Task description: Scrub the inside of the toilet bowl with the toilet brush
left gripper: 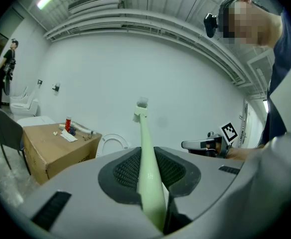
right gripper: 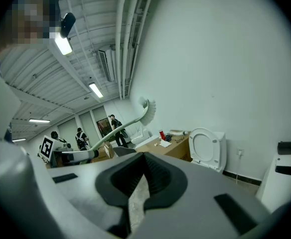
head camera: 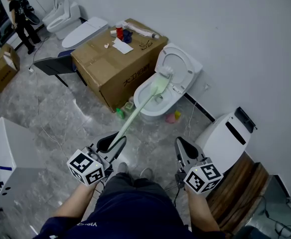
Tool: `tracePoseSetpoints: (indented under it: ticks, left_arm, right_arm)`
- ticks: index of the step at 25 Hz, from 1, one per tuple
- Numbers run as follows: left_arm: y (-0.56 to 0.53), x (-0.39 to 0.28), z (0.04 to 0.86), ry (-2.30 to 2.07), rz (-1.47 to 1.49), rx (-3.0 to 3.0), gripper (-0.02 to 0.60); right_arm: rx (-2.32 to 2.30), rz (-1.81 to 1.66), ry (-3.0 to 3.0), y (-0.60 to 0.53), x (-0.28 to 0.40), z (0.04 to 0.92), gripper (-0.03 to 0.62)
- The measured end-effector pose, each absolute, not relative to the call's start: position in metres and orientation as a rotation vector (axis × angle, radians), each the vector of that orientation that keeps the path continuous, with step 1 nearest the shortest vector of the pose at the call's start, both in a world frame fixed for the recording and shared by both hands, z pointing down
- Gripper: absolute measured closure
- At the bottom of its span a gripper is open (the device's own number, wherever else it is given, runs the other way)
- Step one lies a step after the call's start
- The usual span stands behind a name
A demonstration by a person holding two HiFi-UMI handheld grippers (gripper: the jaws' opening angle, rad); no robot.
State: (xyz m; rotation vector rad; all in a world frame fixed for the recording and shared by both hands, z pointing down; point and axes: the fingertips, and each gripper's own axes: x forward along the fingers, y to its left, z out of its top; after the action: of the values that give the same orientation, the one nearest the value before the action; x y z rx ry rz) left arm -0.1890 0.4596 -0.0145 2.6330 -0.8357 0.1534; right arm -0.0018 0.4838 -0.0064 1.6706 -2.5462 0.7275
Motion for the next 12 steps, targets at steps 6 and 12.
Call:
tracePoseSetpoints:
  ticks: [6, 12]
  left_arm:
    - [0.465, -0.172, -0.014, -0.859, 0.155, 2.636, 0.486]
    - [0.466, -0.162, -0.020, -0.866, 0.155, 2.644, 0.486]
  right_arm:
    - [1.664, 0.739, -2.558, 0.488, 0.017, -0.003, 0.589]
    - [1.679, 0.739, -2.566, 0.489, 0.031, -0.005, 0.589]
